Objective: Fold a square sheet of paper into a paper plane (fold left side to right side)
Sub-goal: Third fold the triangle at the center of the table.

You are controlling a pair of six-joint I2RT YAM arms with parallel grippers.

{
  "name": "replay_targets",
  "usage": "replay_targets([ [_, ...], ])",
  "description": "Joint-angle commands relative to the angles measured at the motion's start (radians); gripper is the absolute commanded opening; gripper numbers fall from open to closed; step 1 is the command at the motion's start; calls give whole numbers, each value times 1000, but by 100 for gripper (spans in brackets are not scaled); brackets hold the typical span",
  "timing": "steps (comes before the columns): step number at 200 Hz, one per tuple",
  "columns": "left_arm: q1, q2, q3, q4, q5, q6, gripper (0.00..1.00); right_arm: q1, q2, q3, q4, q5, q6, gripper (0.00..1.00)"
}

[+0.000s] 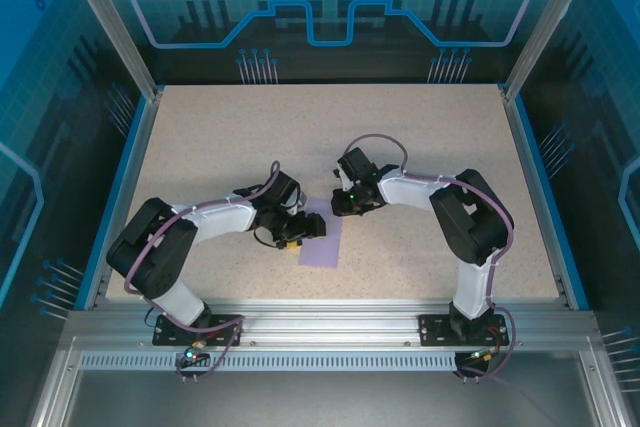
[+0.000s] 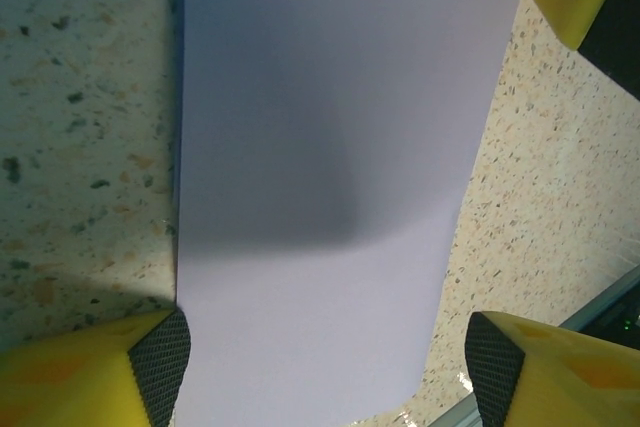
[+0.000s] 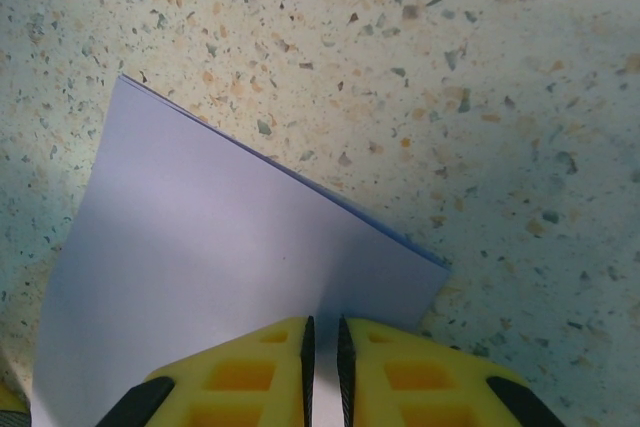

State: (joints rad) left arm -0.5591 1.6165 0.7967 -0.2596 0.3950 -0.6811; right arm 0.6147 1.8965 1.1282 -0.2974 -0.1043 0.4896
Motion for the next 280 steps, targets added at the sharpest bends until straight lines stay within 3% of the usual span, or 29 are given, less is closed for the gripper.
replay_targets([
  [1, -14, -25, 16, -50, -45, 18, 77, 0, 35, 18, -13, 2, -16, 17],
  [82, -13, -6, 33, -70, -57, 22, 77, -10, 55, 39, -21, 4, -37, 17],
  [210, -34, 34, 36, -4, 8, -9, 61, -16, 63, 35, -18, -3, -40, 17],
  [280, -33, -16, 24, -18, -19, -20, 59, -17, 64, 35, -16, -6, -39, 17],
])
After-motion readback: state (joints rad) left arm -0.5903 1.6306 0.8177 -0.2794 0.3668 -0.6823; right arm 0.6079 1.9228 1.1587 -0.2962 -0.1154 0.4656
